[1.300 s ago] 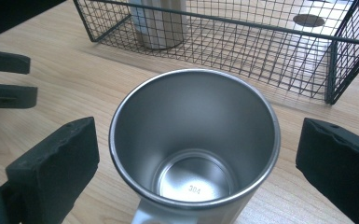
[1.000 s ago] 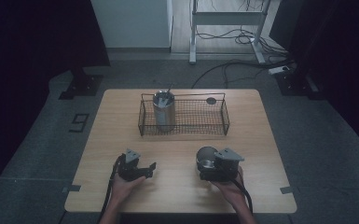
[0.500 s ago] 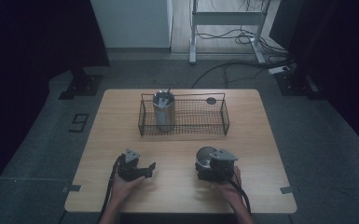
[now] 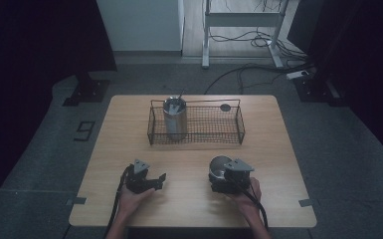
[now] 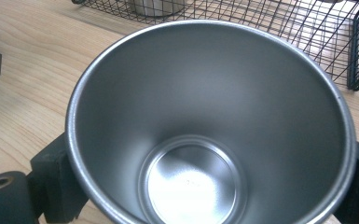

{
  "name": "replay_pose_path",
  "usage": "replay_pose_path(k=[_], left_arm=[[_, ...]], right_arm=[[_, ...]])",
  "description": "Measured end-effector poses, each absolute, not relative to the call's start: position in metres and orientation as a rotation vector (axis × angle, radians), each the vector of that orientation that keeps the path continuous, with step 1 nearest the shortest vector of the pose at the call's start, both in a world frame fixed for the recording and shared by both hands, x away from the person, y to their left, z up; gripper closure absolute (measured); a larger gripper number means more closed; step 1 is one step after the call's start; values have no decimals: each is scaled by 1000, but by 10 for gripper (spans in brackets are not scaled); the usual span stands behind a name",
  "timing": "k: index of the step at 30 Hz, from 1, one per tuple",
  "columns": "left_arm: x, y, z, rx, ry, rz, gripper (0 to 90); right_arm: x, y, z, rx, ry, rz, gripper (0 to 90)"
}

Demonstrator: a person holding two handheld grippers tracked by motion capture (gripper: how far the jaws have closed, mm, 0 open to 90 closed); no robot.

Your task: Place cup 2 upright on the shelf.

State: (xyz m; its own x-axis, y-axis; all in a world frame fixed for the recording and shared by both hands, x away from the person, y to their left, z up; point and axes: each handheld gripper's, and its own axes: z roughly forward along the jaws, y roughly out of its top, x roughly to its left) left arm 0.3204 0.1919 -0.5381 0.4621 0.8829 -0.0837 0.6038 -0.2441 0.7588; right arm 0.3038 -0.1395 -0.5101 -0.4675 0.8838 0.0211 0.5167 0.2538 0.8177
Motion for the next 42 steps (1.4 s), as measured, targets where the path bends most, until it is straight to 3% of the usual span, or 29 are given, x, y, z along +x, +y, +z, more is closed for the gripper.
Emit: replay_pose_path(k=[42], left_arm=[[320,179,-536,1998,1210,507,124]], right_arm=[[289,-167,-482,1336,1921,1177,74]])
